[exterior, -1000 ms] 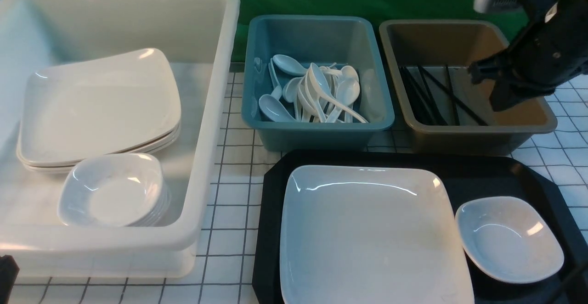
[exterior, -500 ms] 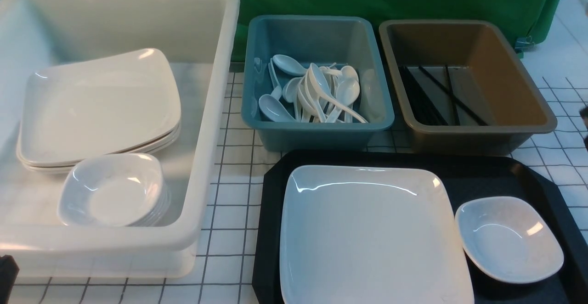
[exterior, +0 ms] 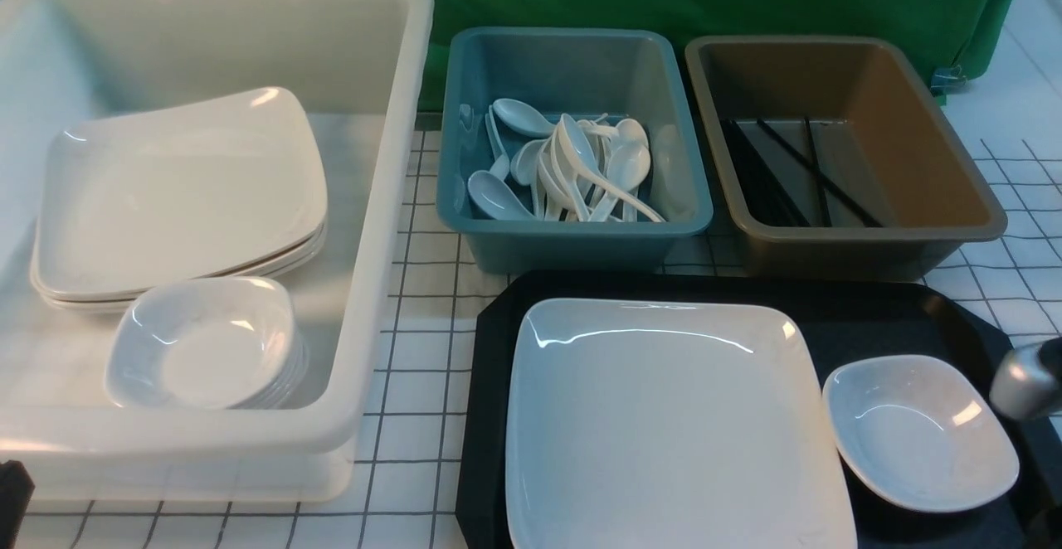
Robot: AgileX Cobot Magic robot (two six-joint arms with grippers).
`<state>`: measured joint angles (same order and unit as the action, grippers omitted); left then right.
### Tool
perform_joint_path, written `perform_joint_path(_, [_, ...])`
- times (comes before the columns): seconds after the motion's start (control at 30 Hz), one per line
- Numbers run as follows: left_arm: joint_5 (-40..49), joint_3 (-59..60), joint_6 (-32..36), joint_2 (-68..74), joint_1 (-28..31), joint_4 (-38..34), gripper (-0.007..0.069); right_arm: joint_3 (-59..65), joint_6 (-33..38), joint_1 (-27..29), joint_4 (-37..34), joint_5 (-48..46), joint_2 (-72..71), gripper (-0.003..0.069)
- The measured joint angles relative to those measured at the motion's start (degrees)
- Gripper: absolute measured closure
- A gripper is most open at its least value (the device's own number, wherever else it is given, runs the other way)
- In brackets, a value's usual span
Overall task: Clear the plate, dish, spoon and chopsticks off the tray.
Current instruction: Use the right arm to grab a small plate from the dinner plate
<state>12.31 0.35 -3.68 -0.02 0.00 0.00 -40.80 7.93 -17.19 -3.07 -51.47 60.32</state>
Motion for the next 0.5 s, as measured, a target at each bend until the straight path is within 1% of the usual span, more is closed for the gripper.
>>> perform_joint_path(0.07, [0.00,0.00,0.00,0.00,0.00,0.00,0.0604,0.60,2.12,-4.17,0.48,2.58,2.11,0.0244])
perform_joint_path(0.1, [0.00,0.00,0.00,0.00,0.00,0.00,0.0604,0.61,2.82,-6.29,1.54,4.01,3.50,0.0215])
perform_joint_path(0.13, [0.00,0.00,0.00,0.00,0.00,0.00,0.0604,0.61,2.93,-6.70,1.81,4.55,4.09,0.0210])
perform_joint_path(0.17, [0.00,0.00,0.00,0.00,0.00,0.00,0.0604,0.61,2.76,-9.53,4.56,6.25,6.26,0.0189])
perform_joint_path(0.3, [0.00,0.00,0.00,0.00,0.00,0.00,0.0604,0.61,-3.66,-16.06,18.51,9.51,13.75,0.0172])
perform_joint_path(0.33, [0.00,0.00,0.00,0.00,0.00,0.00,0.0604,0.61,-4.15,-16.31,19.23,9.52,14.13,0.0172])
perform_joint_path(0.37, [0.00,0.00,0.00,0.00,0.00,0.00,0.0604,0.61,-6.98,-17.80,24.02,10.42,16.59,0.0172])
perform_joint_path(0.43, [0.00,0.00,0.00,0.00,0.00,0.00,0.0604,0.61,-10.64,-19.46,30.34,11.96,20.27,0.0172])
perform_joint_path(0.47, [0.00,0.00,0.00,0.00,0.00,0.00,0.0604,0.61,-10.64,-19.59,30.83,12.08,20.59,0.0172])
perform_joint_path(0.5, [0.00,0.00,0.00,0.00,0.00,0.00,0.0604,0.61,-12.66,-20.15,34.54,12.70,22.99,0.0170])
